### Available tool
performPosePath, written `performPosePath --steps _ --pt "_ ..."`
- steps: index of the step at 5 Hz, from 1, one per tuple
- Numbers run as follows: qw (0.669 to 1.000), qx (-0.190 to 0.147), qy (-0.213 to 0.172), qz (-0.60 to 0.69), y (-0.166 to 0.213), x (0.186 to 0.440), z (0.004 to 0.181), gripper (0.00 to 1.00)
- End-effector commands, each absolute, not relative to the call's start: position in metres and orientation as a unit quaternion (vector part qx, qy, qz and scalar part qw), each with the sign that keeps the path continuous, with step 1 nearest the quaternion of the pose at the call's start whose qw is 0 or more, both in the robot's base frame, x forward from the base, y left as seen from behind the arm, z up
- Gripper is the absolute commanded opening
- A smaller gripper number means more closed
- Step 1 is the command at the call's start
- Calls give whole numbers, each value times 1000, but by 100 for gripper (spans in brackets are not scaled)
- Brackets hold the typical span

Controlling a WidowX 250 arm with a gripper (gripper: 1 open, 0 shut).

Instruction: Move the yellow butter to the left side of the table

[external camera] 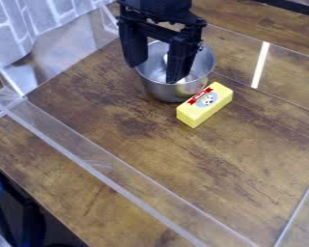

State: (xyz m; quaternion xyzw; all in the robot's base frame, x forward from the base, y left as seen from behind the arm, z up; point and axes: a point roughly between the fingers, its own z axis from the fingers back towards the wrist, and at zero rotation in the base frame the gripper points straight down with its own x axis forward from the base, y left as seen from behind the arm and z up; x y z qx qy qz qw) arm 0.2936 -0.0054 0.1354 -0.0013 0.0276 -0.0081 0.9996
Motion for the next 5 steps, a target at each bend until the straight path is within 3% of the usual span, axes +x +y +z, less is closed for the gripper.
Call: performPosePath --steps 1,5 --pt "1000 1 28 -14 -9 305 128 100" --pt "997 18 7 -79 -53 377 80 100"
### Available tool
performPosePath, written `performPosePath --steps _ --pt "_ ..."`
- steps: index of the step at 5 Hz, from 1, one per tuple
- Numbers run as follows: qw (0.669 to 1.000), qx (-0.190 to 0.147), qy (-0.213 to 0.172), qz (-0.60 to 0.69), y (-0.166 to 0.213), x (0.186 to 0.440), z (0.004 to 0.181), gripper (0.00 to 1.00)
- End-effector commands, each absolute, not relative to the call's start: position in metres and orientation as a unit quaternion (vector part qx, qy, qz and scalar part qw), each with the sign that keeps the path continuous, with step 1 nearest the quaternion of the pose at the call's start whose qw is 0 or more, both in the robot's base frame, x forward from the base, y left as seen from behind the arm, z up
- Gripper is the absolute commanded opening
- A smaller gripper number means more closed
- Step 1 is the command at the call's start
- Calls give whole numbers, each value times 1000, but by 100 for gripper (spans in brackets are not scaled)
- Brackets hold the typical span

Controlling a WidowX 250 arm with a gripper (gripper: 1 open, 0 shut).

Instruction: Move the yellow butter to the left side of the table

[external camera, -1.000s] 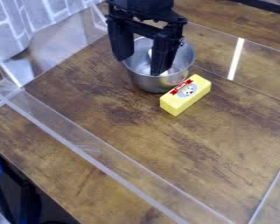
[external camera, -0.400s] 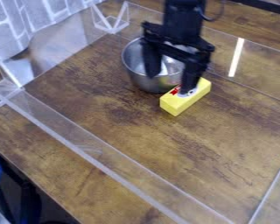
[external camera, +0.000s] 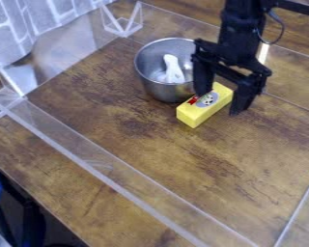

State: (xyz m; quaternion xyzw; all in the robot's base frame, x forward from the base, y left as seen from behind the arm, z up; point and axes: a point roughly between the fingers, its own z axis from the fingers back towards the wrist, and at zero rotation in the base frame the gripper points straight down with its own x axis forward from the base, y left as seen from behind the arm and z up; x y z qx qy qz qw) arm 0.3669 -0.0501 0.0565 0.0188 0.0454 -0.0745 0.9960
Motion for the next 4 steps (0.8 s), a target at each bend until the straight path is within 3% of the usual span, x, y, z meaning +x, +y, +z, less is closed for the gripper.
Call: performPosePath --steps 1,2,4 --pt "996 21 6 -88 -39 370 81 100" --pt "996 29 -6 -82 -28 361 99 100" --pt "995 30 0 -92 -27 378 77 100"
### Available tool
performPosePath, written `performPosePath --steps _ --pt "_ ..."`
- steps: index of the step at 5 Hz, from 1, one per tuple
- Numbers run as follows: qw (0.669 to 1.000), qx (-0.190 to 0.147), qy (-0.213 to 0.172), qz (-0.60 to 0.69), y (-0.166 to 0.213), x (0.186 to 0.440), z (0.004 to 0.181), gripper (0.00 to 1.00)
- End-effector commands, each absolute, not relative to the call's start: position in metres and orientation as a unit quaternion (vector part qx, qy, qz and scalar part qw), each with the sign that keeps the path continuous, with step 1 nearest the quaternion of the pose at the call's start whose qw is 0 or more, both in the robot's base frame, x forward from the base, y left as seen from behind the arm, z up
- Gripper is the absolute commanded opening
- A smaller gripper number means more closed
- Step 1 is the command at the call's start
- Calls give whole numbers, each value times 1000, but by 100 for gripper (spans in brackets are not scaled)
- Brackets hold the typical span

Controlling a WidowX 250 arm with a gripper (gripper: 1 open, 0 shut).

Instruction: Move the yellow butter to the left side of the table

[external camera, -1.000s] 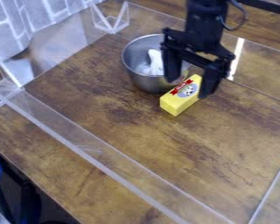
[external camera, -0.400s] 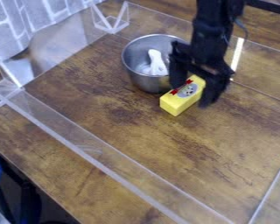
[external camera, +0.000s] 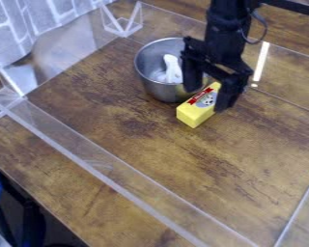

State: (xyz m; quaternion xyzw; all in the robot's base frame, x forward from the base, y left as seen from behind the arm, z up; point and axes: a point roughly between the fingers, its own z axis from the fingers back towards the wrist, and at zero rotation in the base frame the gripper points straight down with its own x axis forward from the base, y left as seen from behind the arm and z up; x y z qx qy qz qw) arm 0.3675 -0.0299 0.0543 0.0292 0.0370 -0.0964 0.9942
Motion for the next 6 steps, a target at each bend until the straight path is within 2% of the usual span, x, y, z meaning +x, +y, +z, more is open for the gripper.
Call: performPosePath --steps 1,2,5,6 --pt "994 37 2 -98 -27 389 65 100" --pt "994 39 7 -98 -25 395 56 100" --pt "995 42 -3 -90 -13 399 51 100" --pt "995 42 1 -87 -10 401 42 100"
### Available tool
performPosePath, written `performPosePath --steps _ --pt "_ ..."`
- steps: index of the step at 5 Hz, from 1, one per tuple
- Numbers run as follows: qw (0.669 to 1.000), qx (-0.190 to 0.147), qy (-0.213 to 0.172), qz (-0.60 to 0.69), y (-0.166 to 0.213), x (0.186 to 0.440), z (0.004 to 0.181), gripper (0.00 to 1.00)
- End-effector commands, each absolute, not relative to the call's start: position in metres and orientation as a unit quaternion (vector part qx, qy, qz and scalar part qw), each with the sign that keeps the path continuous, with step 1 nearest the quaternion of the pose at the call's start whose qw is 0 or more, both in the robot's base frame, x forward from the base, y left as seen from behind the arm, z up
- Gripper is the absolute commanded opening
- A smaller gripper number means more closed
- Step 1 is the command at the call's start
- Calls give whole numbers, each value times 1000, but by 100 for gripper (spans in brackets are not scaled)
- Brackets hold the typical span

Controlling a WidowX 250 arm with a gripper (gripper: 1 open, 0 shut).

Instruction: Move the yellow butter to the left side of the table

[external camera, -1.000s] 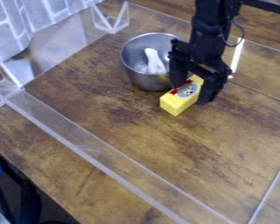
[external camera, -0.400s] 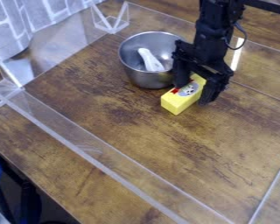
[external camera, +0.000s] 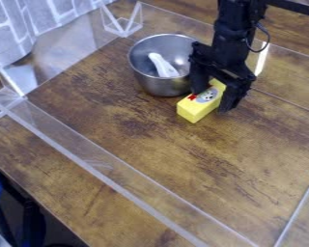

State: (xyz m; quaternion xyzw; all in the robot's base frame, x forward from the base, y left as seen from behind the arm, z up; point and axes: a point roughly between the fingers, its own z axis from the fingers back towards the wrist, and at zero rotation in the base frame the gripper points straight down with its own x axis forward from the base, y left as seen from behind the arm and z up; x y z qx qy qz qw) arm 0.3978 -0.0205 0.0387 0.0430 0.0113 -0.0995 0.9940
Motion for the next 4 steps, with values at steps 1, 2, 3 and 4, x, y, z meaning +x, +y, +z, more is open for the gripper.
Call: performPosePath --steps 1,2,3,4 --pt "995 42 8 -85 -8 404 32 100" --pt "996 42 16 -82 -5 406 22 100" --pt "996 42 24 -80 -3 408 12 100" --pt "996 41 32 -77 0 409 2 100"
